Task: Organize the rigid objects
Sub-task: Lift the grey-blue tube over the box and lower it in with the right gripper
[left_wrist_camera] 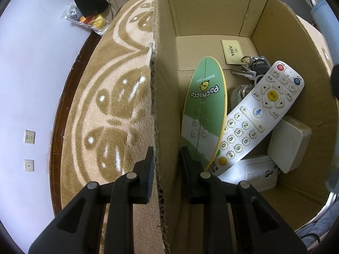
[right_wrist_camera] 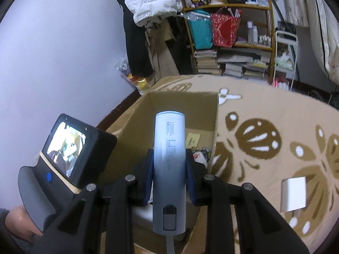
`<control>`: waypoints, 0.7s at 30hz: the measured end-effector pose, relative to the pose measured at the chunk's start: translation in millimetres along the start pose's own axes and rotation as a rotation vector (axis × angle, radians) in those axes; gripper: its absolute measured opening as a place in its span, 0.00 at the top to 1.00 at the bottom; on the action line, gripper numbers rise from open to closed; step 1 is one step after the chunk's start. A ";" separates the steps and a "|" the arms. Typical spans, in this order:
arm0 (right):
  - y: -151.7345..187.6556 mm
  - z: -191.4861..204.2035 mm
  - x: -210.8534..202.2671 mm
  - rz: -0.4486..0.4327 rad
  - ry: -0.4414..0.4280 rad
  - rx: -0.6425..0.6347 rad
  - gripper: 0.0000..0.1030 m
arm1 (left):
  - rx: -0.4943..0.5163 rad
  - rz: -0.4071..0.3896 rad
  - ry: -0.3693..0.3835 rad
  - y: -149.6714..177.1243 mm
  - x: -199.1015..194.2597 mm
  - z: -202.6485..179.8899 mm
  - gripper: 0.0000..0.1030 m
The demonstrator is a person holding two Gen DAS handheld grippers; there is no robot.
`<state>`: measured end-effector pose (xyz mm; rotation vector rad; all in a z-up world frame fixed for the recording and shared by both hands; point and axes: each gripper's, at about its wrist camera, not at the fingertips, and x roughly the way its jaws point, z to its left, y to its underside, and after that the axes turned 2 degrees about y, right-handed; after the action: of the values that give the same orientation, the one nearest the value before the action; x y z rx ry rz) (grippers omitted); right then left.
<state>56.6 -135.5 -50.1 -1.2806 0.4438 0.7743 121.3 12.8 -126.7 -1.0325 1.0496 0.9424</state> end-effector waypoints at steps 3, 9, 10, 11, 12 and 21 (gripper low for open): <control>3.9 0.1 6.7 0.025 -0.006 0.007 0.72 | 0.000 0.000 0.000 0.0 -0.1 0.2 0.78; 9.8 -2.9 15.3 0.056 0.009 0.009 0.72 | 0.000 0.000 0.000 0.0 -0.2 0.2 0.78; 10.7 -4.1 16.9 0.059 0.012 0.011 0.72 | -0.001 0.000 0.000 0.0 -0.2 0.2 0.78; 10.6 -3.8 18.6 0.063 0.016 0.011 0.72 | -0.001 0.000 0.000 0.1 -0.2 0.2 0.78; 10.9 -4.5 20.0 0.068 0.020 0.010 0.72 | 0.000 0.000 -0.001 0.0 -0.2 0.1 0.78; 7.9 -3.7 11.8 0.028 0.037 -0.021 0.75 | -0.027 -0.004 0.025 0.2 2.4 5.3 0.78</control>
<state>59.3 -135.3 -64.5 -1.3125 0.4851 0.7822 122.8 18.3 -128.3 -1.0707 1.0578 0.9441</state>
